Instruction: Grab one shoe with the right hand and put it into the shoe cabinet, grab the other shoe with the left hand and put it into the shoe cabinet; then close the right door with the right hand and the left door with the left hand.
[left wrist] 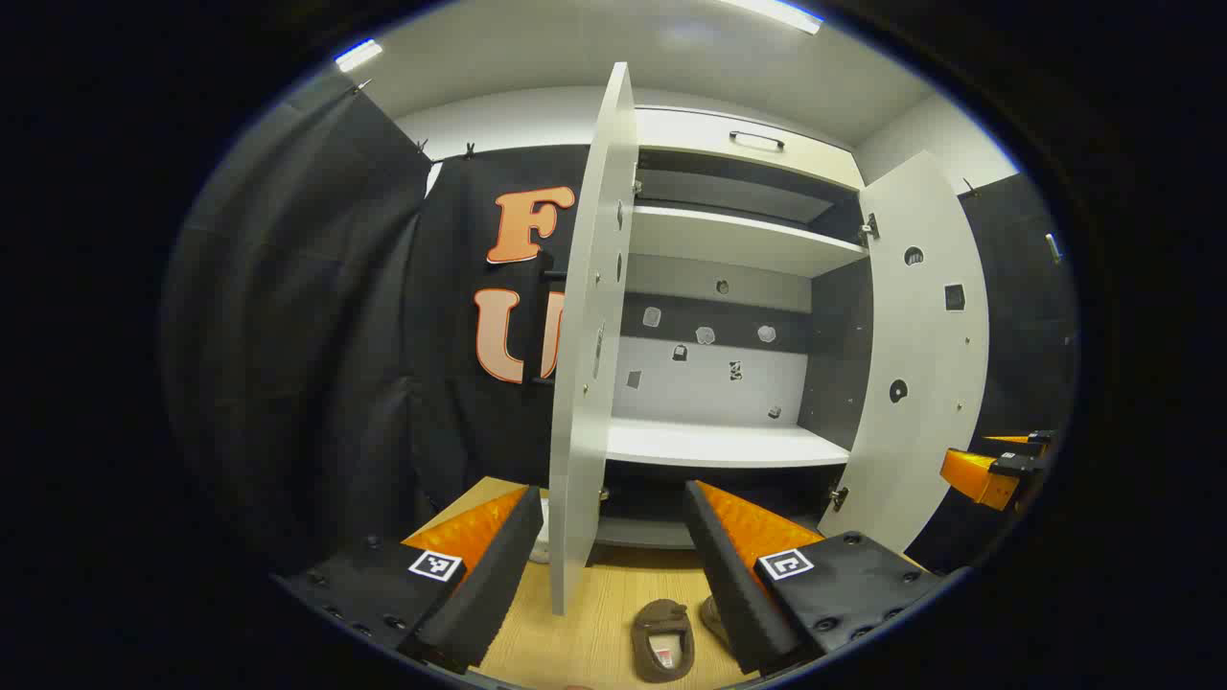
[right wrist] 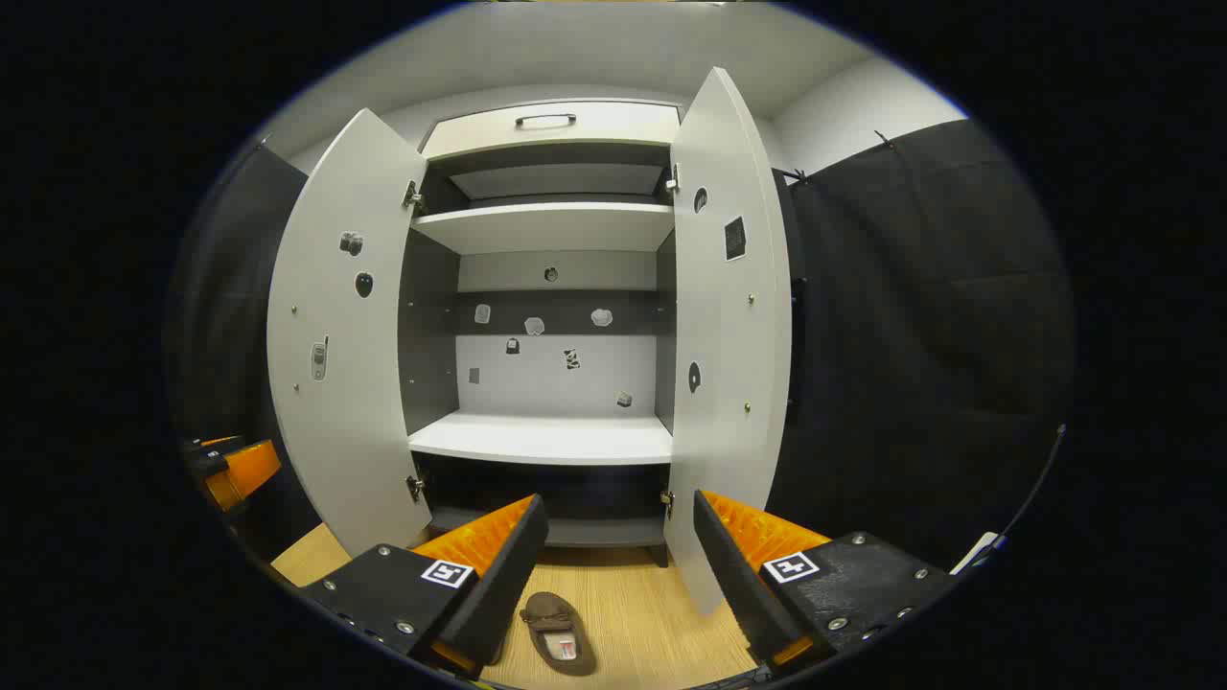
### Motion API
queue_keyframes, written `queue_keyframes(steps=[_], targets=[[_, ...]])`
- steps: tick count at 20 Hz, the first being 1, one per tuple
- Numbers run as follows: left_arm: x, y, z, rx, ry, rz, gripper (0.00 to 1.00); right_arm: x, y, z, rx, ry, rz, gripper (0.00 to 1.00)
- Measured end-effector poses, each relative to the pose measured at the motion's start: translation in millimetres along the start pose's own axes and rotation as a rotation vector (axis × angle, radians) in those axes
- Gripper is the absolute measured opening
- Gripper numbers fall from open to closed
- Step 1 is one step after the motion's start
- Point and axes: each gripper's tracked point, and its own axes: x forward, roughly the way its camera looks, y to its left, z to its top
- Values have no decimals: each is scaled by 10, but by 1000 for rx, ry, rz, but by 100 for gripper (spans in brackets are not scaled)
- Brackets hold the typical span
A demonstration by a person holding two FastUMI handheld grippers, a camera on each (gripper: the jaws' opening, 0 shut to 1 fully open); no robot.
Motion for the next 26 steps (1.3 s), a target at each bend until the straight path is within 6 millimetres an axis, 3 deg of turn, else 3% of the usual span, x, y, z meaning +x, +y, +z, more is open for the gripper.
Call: queue_keyframes(steps=[11, 18, 21, 26], targets=[[3, -44, -23, 0, 5, -4, 99, 21, -20, -53, 12, 29, 2, 94], [-2, -100, 20, 8, -4, -22, 99, 75, 12, -253, 16, 69, 2, 94], [-6, -116, 33, 7, -7, -26, 97, 132, 112, -439, 27, 100, 39, 94], [-34, -67, 51, 11, -12, -14, 96, 302, 248, -1119, 63, 241, 82, 94]])
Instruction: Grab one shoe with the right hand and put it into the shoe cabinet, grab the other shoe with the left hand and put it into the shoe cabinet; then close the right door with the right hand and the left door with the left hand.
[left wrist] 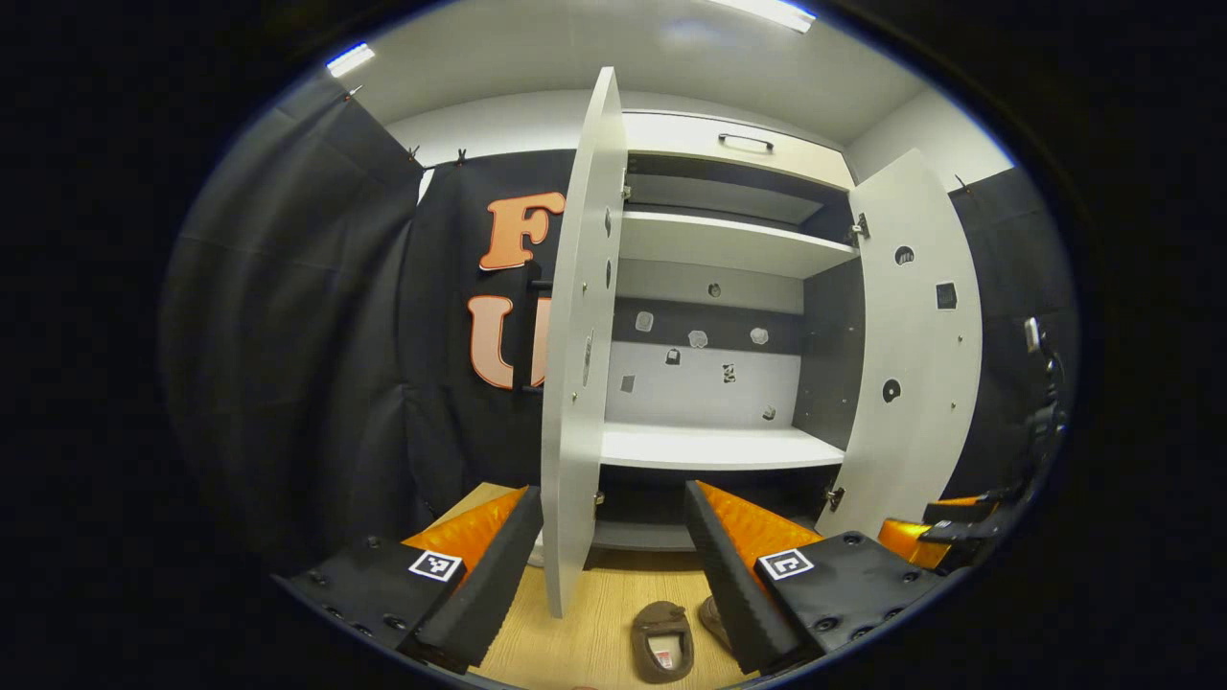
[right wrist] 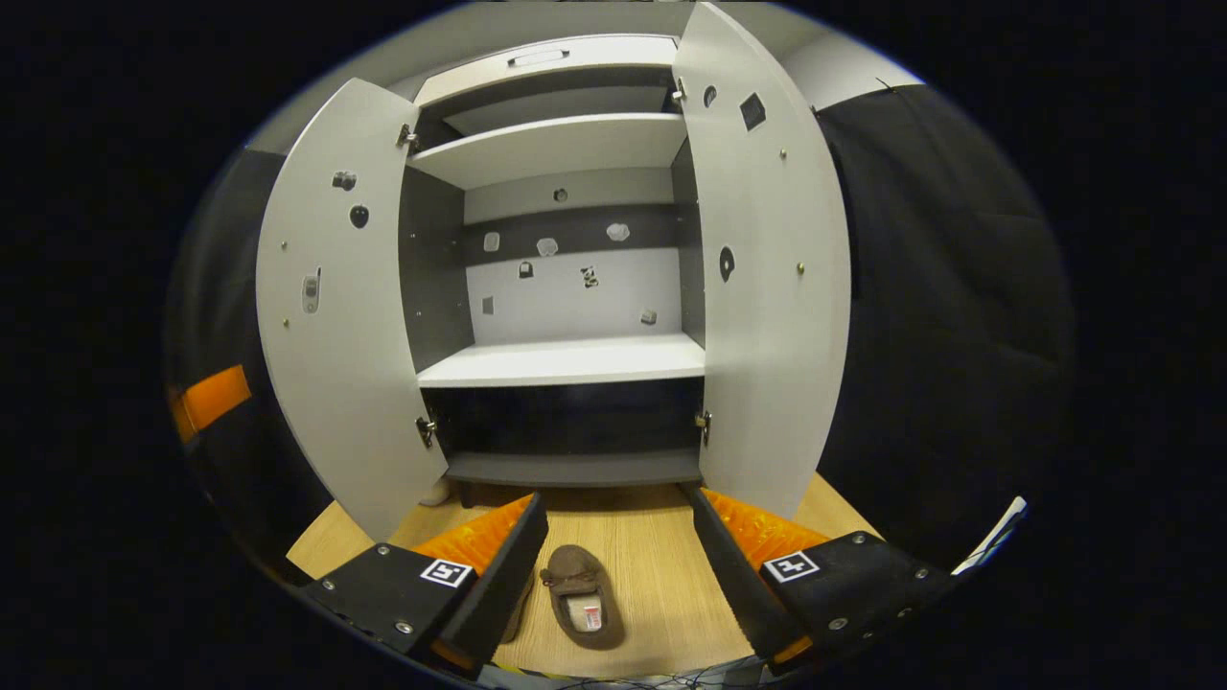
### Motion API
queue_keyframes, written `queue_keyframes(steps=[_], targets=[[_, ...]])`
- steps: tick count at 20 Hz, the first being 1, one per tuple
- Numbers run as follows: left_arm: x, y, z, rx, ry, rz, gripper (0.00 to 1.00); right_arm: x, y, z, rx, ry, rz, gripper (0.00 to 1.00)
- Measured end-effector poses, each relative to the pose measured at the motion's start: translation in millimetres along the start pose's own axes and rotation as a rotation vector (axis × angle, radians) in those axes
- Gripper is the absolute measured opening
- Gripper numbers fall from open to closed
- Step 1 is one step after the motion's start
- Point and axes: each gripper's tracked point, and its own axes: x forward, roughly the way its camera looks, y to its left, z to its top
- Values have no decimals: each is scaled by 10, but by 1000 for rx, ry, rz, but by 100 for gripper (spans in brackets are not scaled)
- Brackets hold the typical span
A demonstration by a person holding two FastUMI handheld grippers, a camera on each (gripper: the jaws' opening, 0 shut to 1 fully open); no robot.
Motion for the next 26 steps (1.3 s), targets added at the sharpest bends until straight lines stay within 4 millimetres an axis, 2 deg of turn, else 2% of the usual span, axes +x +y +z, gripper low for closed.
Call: queue_keyframes(steps=[1, 3, 6, 8, 12, 13, 14, 15, 18, 20, 21, 23, 24, 25, 26], targets=[[-4, 21, -1, 1, 0, 4, 99, 72, -17, -157, -8, 27, -4, 95], [-41, 69, -18, -5, 4, 16, 97, 230, -30, -513, -7, 103, -1, 95], [-77, 118, -73, -13, 18, 23, 99, 497, 35, -1009, -41, 159, 44, 95], [-108, 169, -99, -5, 27, 37, 96, 673, -1, -1437, -57, 231, 45, 94], [-161, 258, -83, 10, 22, 57, 96, 947, 3, -2008, -48, 320, 60, 95], [-167, 281, -101, 12, 26, 63, 99, 995, -3, -2141, -43, 355, 63, 95], [-173, 299, -114, 13, 30, 67, 96, 1033, 4, -2261, -39, 382, 72, 94], [-170, 313, -133, 13, 35, 71, 99, 1071, 2, -2353, -41, 400, 78, 94], [-186, 327, -167, 10, 43, 75, 97, 1130, 85, -2563, -39, 430, 126, 77], [-195, 348, -196, 13, 50, 81, 97, 1154, 101, -2691, -40, 459, 132, 70], [-209, 355, -214, 21, 53, 85, 97, 1171, 114, -2725, -41, 464, 134, 68], [-233, 392, -237, 37, 59, 97, 96, 1193, 131, -2779, -29, 476, 133, 56], [-236, 404, -254, 41, 64, 102, 97, 1199, 141, -2791, -15, 483, 132, 42], [-241, 416, -263, 42, 67, 105, 96, 1219, 165, -2796, 2, 483, 133, 44], [-247, 427, -263, 41, 69, 109, 97, 1237, 159, -2787, 10, 479, 122, 35]])
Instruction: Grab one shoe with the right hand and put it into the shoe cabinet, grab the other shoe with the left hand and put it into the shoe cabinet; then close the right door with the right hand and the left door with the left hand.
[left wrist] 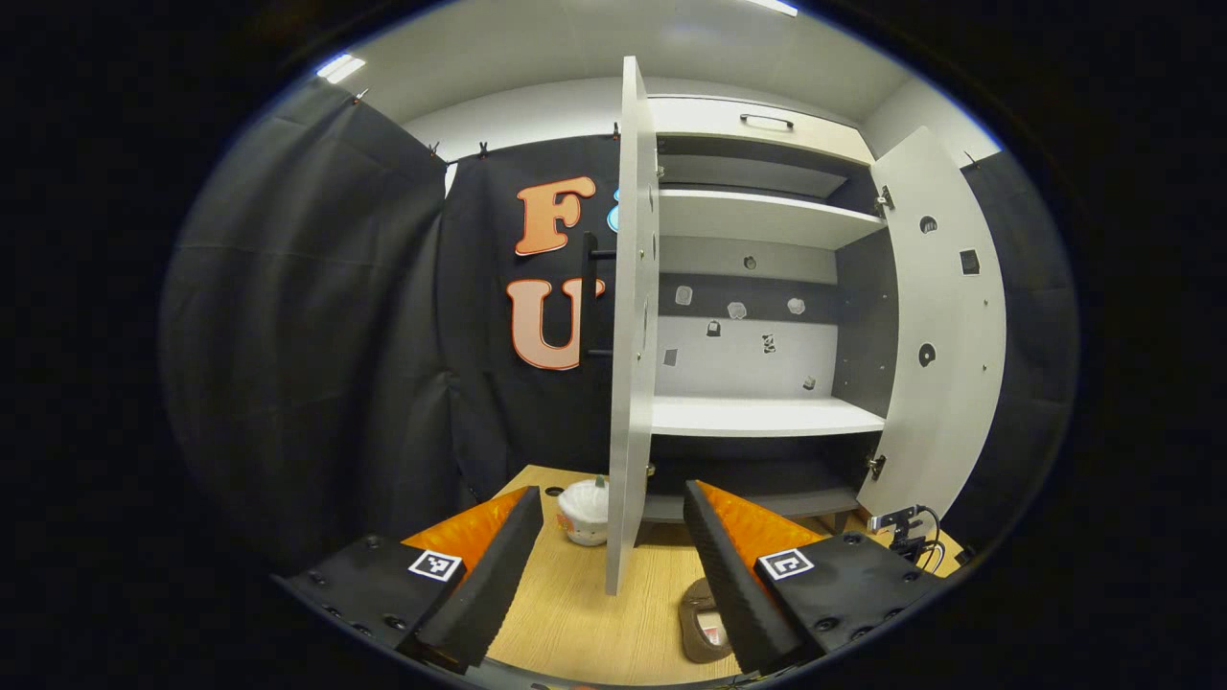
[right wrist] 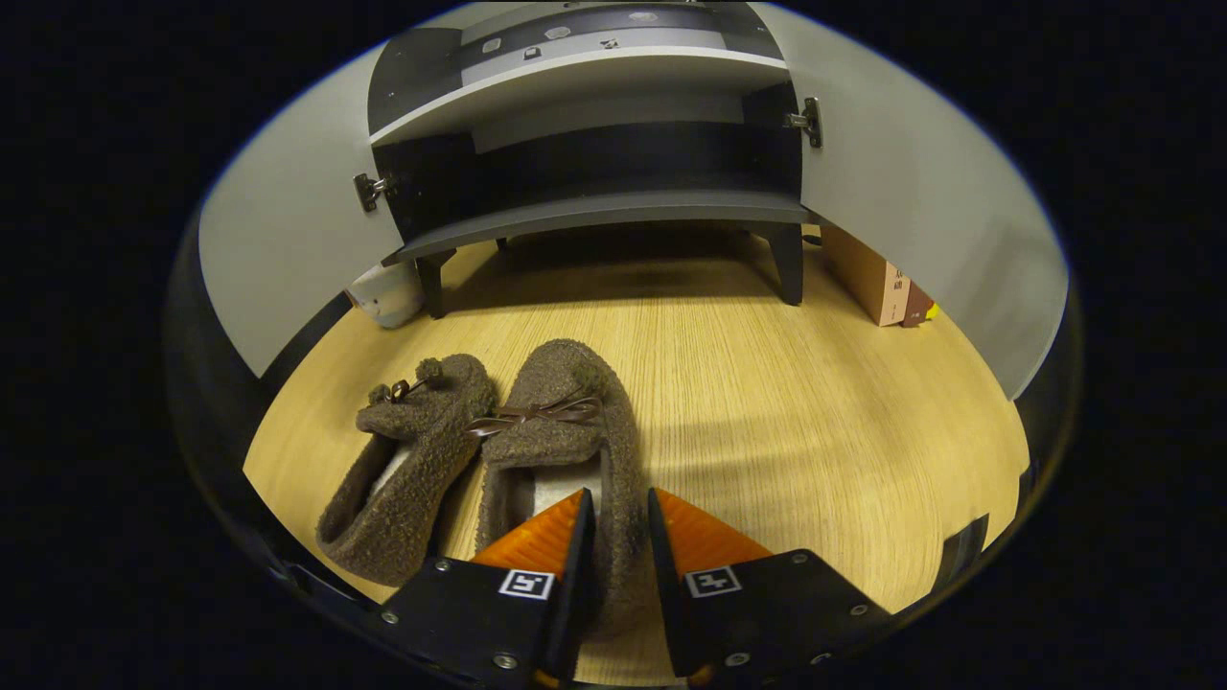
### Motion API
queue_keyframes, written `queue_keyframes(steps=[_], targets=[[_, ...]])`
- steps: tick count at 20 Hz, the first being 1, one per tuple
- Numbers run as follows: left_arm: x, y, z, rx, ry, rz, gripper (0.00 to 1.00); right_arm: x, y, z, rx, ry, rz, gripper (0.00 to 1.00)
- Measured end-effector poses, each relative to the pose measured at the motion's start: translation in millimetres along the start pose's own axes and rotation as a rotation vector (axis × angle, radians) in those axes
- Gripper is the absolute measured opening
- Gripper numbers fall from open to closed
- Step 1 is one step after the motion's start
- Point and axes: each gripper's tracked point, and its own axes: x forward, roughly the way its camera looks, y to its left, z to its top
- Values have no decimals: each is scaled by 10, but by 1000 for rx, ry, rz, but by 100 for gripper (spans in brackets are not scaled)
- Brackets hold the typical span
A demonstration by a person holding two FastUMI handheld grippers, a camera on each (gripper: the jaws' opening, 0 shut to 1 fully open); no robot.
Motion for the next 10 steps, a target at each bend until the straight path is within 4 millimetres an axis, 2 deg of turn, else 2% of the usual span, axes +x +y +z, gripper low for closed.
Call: queue_keyframes(steps=[4, 6, 10], targets=[[-25, 51, -51, -1, 11, 13, 97, 6, -94, 63, -8, -20, -65, 11], [-41, 72, -49, 4, 11, 23, 97, -59, -109, 142, -37, -34, -74, 6], [-18, 33, -87, -5, 15, 15, 96, -268, -89, 370, -10, -70, -79, 3]])
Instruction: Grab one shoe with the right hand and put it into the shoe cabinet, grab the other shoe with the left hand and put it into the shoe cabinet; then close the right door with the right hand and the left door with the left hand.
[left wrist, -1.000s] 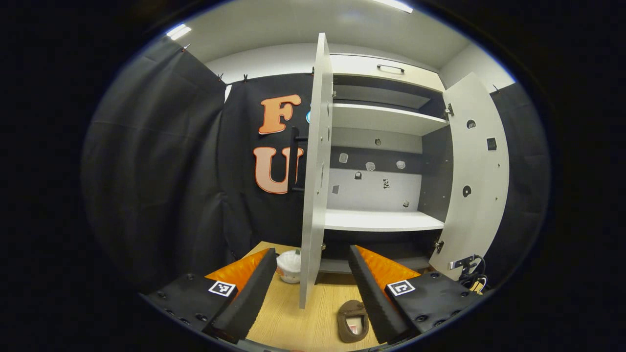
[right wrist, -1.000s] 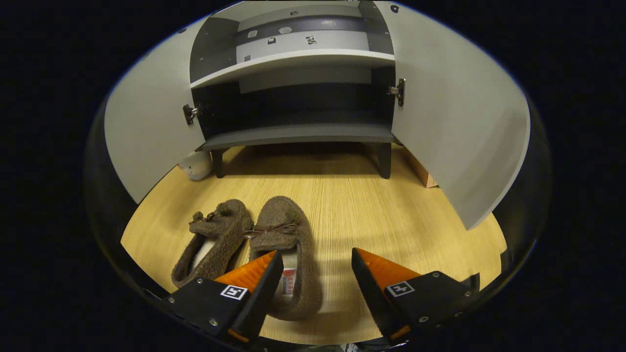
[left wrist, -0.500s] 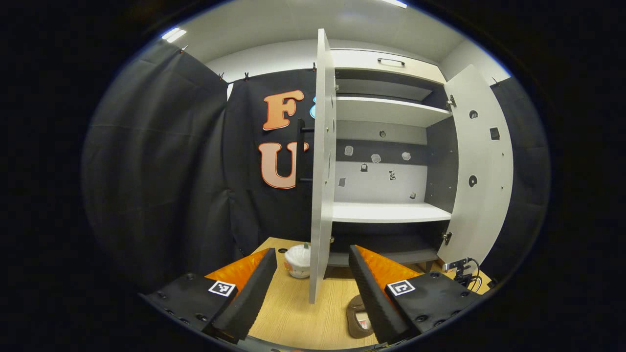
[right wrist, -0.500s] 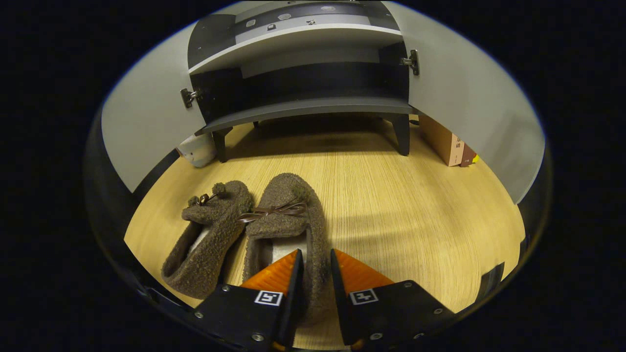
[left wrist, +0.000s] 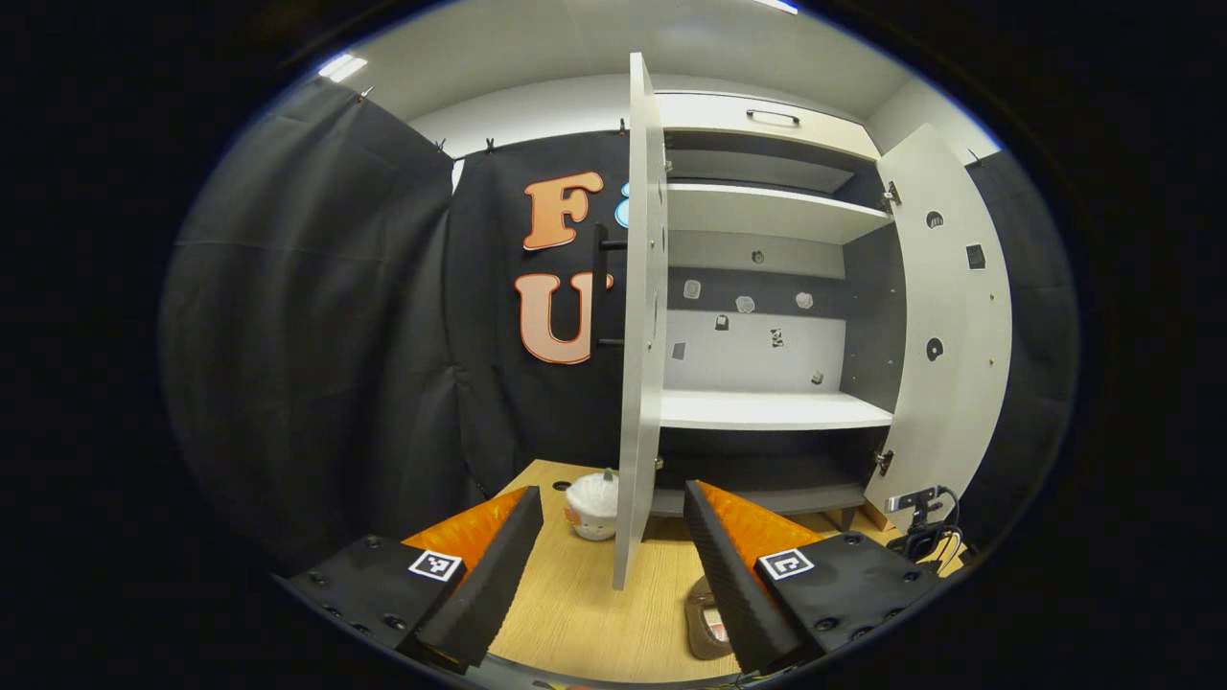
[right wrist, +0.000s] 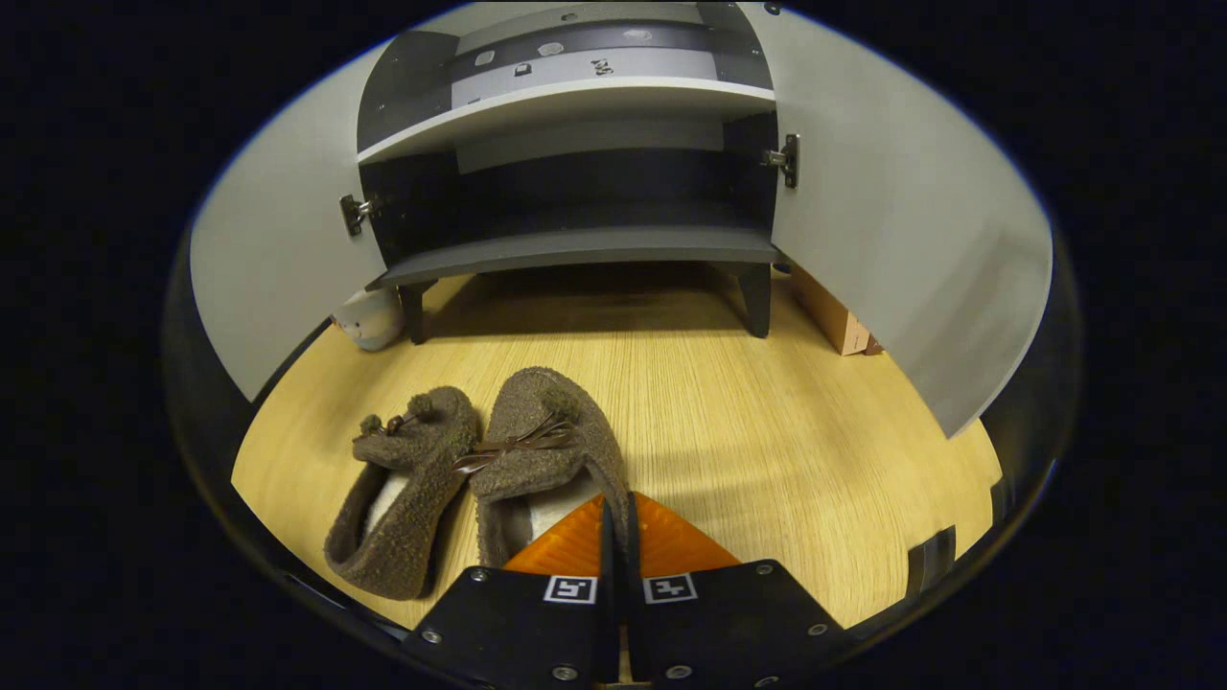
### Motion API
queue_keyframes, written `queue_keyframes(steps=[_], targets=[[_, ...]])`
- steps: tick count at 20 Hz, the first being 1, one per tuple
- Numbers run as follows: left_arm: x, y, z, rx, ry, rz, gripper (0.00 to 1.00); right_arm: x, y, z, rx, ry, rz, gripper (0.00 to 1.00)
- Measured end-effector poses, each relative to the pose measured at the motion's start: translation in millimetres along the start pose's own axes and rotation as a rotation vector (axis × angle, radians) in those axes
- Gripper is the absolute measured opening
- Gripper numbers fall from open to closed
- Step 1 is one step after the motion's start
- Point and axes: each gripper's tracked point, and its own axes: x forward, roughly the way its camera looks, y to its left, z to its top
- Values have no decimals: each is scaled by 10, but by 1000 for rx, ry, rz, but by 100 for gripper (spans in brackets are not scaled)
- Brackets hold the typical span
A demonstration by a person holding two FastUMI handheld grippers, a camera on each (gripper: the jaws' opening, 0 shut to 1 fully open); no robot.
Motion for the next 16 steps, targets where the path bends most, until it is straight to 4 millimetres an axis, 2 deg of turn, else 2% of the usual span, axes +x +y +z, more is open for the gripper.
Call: queue_keyframes(steps=[3, 5, 8, 11, 12, 13, 16], targets=[[23, -78, -28, -2, 1, -19, 94, -191, -1, 292, 27, -31, 6, 3], [35, -130, -43, 2, -4, -32, 97, -351, -24, 566, 47, -65, -8, 3], [78, -222, -89, -5, 2, -56, 96, -657, -45, 1054, 50, -131, -41, 3], [138, -286, -84, -13, -4, -73, 94, -986, -89, 1649, 38, -239, -63, 3], [154, -302, -86, -13, -5, -74, 97, -1075, -88, 1842, 38, -277, -69, 3], [168, -318, -77, -12, -8, -77, 94, -1135, -64, 1983, 38, -304, -69, 3], [202, -377, -65, -7, -19, -87, 97, -1212, 49, 2447, 61, -353, -30, 3]])
